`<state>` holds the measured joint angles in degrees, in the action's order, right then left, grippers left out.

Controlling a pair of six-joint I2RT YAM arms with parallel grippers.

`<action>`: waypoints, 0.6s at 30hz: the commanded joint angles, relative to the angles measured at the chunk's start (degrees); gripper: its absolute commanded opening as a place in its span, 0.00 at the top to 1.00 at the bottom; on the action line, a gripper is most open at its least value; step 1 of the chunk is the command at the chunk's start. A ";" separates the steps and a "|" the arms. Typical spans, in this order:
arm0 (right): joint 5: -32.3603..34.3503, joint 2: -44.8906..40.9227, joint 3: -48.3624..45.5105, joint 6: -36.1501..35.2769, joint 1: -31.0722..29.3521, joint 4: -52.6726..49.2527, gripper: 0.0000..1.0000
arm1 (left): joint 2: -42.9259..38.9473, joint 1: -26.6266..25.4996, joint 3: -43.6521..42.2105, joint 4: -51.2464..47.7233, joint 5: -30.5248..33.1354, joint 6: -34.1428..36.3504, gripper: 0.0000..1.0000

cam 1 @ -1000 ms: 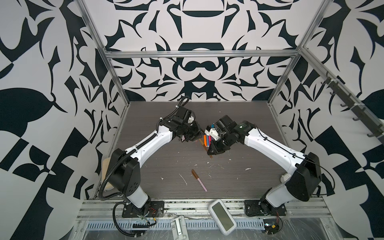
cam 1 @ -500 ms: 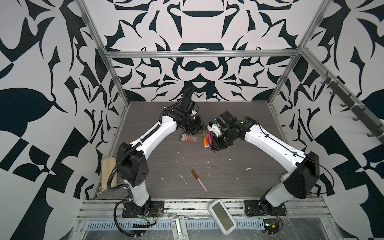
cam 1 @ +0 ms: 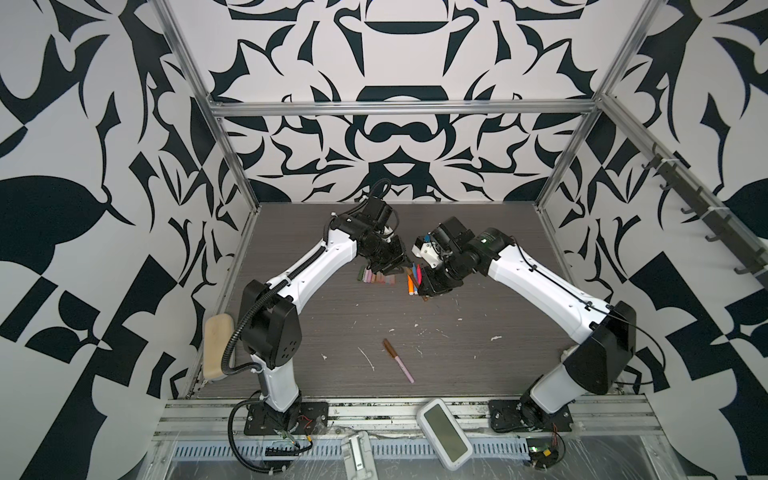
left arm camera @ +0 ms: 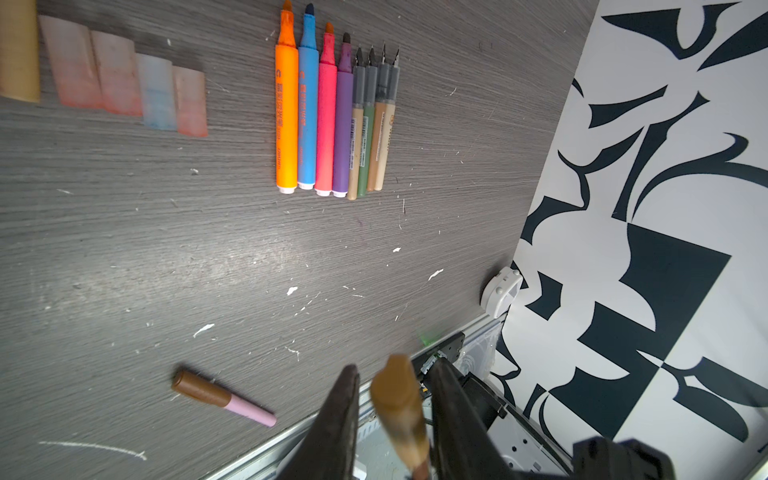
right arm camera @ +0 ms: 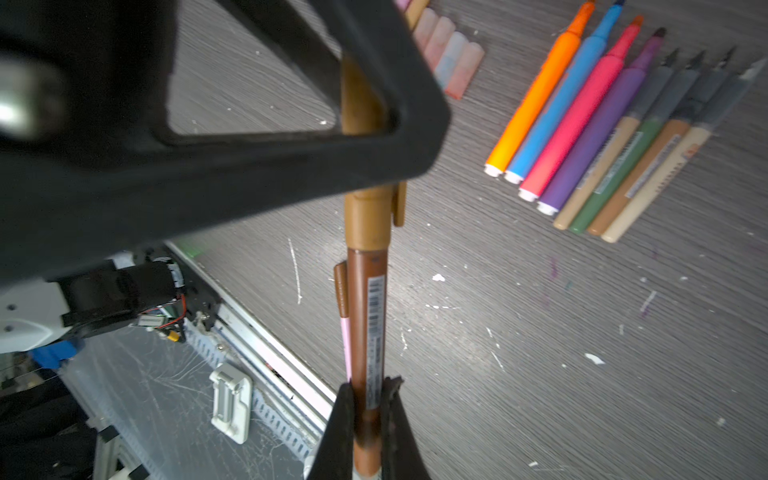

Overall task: Open the pen caps
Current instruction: 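Grasp the brown cap with the left gripper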

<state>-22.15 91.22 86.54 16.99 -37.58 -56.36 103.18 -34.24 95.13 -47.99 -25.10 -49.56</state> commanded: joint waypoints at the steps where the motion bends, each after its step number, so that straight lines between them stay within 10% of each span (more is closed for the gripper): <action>1: -2.41 -1.95 1.10 0.93 0.22 1.80 1.00 | 0.72 0.23 1.27 -0.93 -0.36 -0.27 0.74; 5: -3.02 -2.39 0.74 1.32 0.40 2.80 1.00 | 1.22 0.23 1.79 -0.57 -1.22 -0.39 1.00; 7: -5.03 -2.53 0.02 1.86 0.73 4.09 1.00 | 1.46 0.23 2.12 -0.55 -1.45 -0.41 1.00; 11: -11.52 -3.32 -3.25 4.92 3.70 9.15 0.64 | 1.20 0.23 2.18 1.02 -2.64 -0.27 1.00; 18: -16.88 -1.86 -4.17 7.01 7.43 12.67 0.72 | 0.60 0.36 1.81 3.51 -3.38 -0.52 1.00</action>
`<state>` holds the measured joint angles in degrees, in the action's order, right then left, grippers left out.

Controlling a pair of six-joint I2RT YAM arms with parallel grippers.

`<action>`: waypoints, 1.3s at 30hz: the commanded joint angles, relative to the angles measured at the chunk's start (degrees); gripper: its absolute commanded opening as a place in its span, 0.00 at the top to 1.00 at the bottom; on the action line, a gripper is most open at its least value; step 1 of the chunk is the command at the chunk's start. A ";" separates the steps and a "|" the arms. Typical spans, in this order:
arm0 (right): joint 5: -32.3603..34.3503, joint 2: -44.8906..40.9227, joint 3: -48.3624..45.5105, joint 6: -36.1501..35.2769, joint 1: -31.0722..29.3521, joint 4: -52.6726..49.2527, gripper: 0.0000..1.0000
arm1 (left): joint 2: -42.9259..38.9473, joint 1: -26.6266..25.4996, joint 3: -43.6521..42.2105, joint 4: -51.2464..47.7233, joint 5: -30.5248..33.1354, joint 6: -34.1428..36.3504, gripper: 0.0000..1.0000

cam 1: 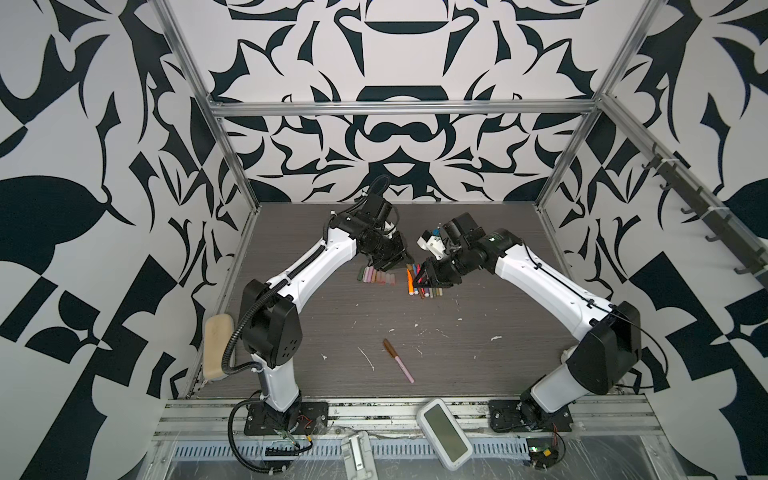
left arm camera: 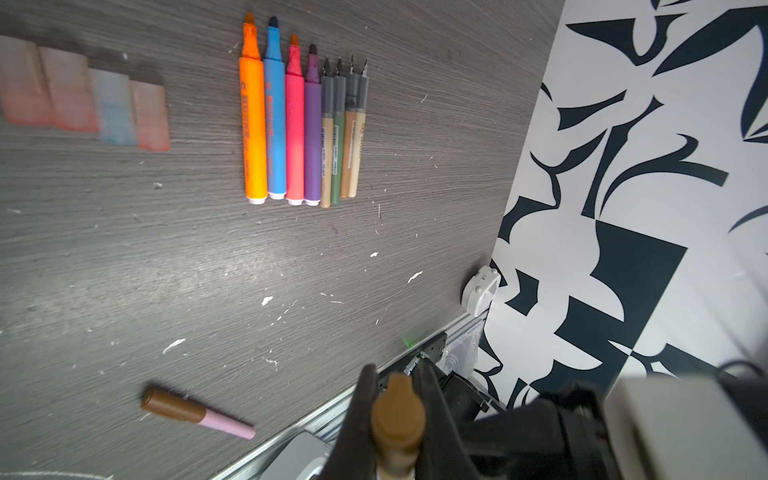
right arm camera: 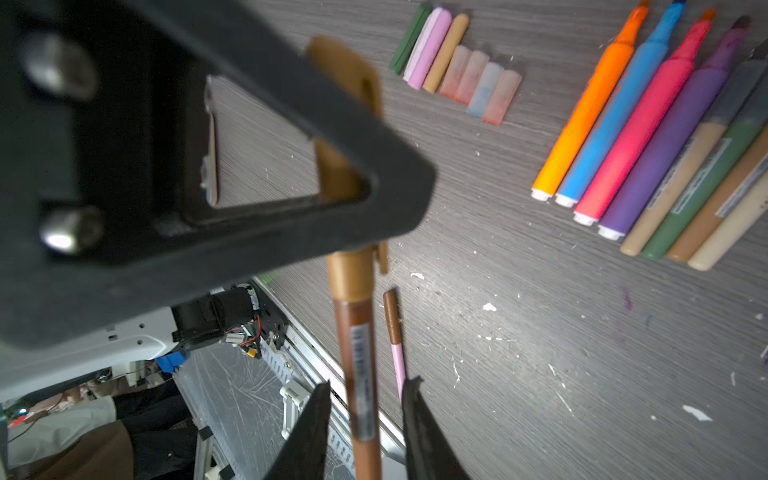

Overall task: Open the pen caps
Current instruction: 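Grasp the brown cap with the left gripper, then pull the brown cap off with the left gripper while the right draws back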

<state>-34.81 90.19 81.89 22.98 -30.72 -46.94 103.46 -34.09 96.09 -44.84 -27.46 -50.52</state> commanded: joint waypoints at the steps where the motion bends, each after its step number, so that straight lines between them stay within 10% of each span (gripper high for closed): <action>1: -4.82 -0.40 0.79 1.13 0.72 3.39 0.73 | 0.33 0.15 0.77 0.63 -1.13 0.34 1.00; 10: -7.29 1.46 -0.37 1.03 1.16 3.98 0.77 | 0.67 0.29 1.13 3.30 -2.03 -0.76 1.00; 13: -6.98 0.58 -1.56 1.15 1.19 4.05 1.00 | 1.15 0.73 1.31 3.63 -2.33 -0.91 1.00; 16: -7.24 -1.13 -3.75 0.60 1.19 2.96 1.00 | 2.14 2.12 1.67 3.97 -2.86 -1.26 1.00; 25: -10.21 -21.59 -30.91 -0.13 1.46 1.76 1.00 | 14.35 21.24 21.62 -8.84 -3.14 4.50 1.00; 30: -6.28 -21.99 -28.83 3.39 1.94 4.65 1.00 | 18.67 21.10 30.60 -20.95 -0.88 15.47 1.00; 39: -1.76 -19.33 -23.97 -3.80 3.42 -3.11 1.00 | 17.20 20.87 20.50 -20.97 17.24 37.16 1.00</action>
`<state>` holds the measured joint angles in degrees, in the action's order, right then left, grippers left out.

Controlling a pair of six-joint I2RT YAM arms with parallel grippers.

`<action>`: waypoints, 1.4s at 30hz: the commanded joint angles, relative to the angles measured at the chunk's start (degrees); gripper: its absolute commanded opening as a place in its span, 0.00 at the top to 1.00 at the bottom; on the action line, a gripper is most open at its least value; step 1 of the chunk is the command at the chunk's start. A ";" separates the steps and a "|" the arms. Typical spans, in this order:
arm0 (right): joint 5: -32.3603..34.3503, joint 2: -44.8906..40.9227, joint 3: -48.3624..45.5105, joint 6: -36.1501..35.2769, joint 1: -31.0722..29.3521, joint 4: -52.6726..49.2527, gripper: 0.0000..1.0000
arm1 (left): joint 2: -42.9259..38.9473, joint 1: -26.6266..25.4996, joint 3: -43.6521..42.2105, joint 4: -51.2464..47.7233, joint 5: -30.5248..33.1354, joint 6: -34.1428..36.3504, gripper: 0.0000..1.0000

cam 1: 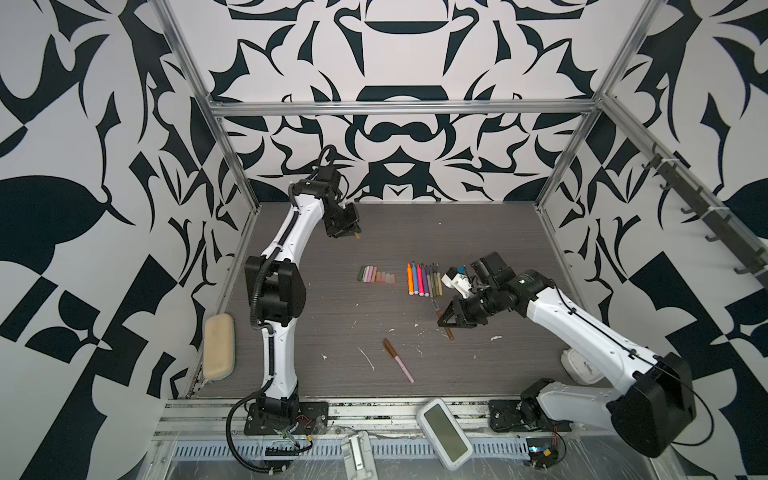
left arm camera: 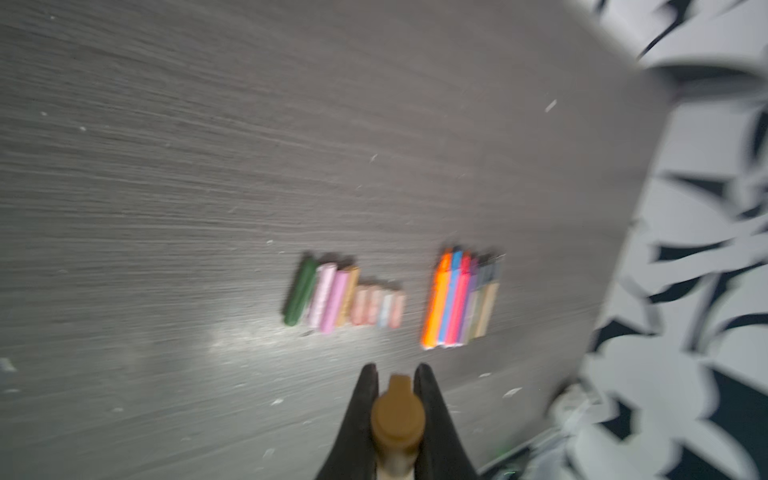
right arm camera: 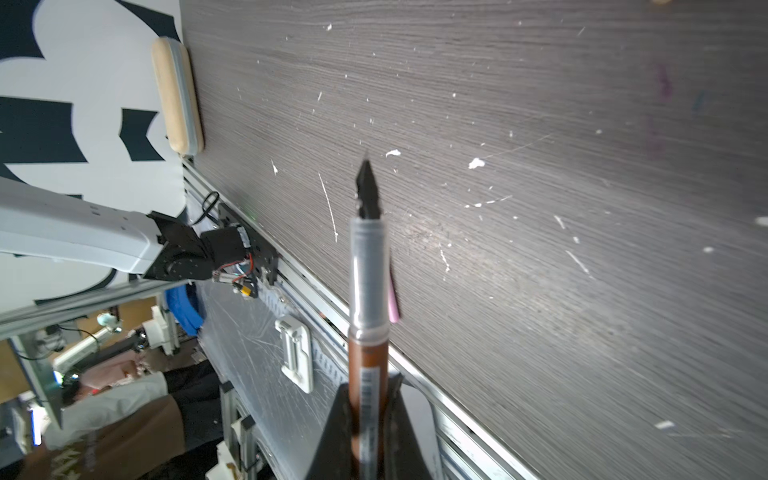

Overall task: Open the pen caps
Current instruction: 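Pull the brown cap off with the left gripper while the right draws back, then lower the brown cap beside the caps and open the left gripper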

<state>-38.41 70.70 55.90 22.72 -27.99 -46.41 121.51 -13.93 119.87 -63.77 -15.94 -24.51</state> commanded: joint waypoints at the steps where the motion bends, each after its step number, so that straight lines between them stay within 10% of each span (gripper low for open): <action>1: 1.72 0.62 2.02 -4.00 0.89 -3.92 1.00 | -1.63 0.35 -5.26 0.00 5.66 15.09 1.00; 12: 0.53 4.57 3.02 -4.14 1.05 -2.54 1.00 | 4.29 0.12 -6.41 -1.37 4.31 28.67 1.00; 42: 1.06 9.48 6.95 -9.84 3.21 -6.32 1.00 | 8.35 0.05 -15.45 5.70 -1.46 21.02 0.74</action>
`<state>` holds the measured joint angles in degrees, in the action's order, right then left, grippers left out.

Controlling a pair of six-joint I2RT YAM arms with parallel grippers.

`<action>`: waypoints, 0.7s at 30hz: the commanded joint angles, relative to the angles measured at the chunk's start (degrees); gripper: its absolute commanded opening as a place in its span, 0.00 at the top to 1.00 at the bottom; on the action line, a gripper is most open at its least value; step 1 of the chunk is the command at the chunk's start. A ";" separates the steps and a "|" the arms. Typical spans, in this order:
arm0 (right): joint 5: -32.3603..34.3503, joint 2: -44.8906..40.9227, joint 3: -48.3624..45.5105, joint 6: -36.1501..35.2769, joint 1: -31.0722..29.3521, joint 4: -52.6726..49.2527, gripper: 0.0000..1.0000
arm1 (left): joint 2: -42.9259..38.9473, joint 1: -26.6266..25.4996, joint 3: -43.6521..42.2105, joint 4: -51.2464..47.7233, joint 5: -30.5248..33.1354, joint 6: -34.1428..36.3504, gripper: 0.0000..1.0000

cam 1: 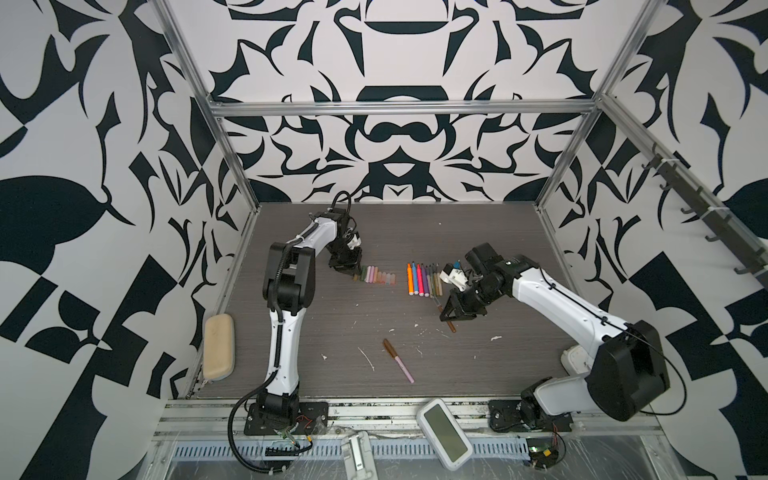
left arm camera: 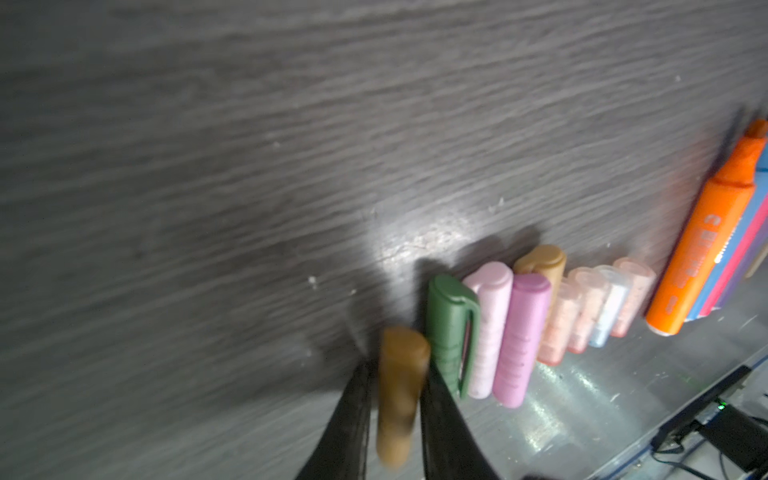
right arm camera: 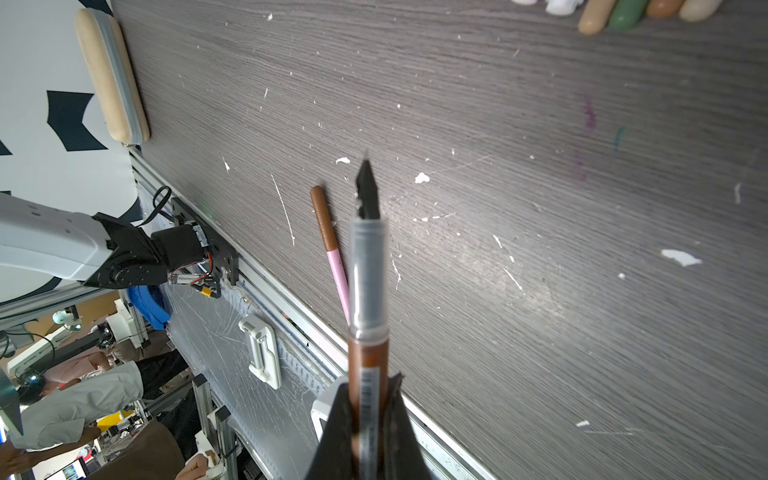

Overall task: Open the pen caps
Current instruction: 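Lower the brown cap beside the caps and open the left gripper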

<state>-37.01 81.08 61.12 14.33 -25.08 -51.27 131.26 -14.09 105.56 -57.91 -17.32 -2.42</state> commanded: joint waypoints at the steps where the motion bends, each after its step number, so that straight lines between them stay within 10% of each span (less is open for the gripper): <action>1: -0.35 -1.00 1.64 -1.50 0.38 -1.53 1.00 | -1.44 0.21 -1.23 -0.13 0.00 -1.14 0.73; 21: 2.96 -1.22 2.03 -3.09 2.30 -1.70 1.00 | -9.66 0.71 -1.40 3.42 -0.93 -4.95 0.73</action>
<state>-35.90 80.36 61.12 13.08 -24.18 -51.92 124.81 -13.93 104.42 -54.78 -16.58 -6.20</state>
